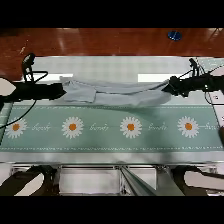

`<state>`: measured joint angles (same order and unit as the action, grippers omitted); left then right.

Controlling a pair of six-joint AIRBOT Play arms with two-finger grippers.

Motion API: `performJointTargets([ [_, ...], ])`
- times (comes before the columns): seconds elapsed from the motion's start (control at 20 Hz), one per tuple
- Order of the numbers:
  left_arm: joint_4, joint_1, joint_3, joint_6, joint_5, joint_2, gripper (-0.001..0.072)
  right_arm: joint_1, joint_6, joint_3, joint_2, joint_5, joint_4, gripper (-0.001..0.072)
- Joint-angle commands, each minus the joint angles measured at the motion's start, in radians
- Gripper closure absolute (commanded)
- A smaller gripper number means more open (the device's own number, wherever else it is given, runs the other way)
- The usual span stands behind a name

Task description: Fold the shirts.

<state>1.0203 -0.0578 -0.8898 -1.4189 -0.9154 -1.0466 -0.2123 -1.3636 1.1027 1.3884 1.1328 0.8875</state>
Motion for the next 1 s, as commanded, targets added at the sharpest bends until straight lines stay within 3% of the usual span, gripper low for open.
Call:
performJointTargets([
  [0.0,-0.090,-0.144,-0.013,0.087,0.052,-0.055,0.0690,0.016,-0.036,-0.173,-0.340,0.022,0.074,0.0691],
  [0.2,-0.091,-0.425,-0.192,0.077,0.040,-0.303,0.0690,0.016,-0.124,-0.329,-0.695,0.093,0.046,0.0691],
  [0.4,-0.098,-0.611,-0.478,-0.063,-0.010,-0.594,0.0690,0.016,-0.198,-0.344,-0.895,0.169,0.030,0.0691],
  [0.55,-0.225,-0.722,-0.636,-0.086,-0.131,-0.766,0.0690,0.016,-0.214,-0.343,-0.953,0.180,-0.014,0.0691],
  [0.75,-0.327,-0.861,-0.680,-0.085,-0.193,-0.867,0.0690,0.016,-0.211,-0.343,-0.955,0.156,-0.042,0.0691],
  [0.95,-0.330,-0.835,-0.681,-0.032,-0.195,-0.855,0.0690,0.016,-0.209,-0.343,-0.955,0.154,-0.057,0.0691],
])
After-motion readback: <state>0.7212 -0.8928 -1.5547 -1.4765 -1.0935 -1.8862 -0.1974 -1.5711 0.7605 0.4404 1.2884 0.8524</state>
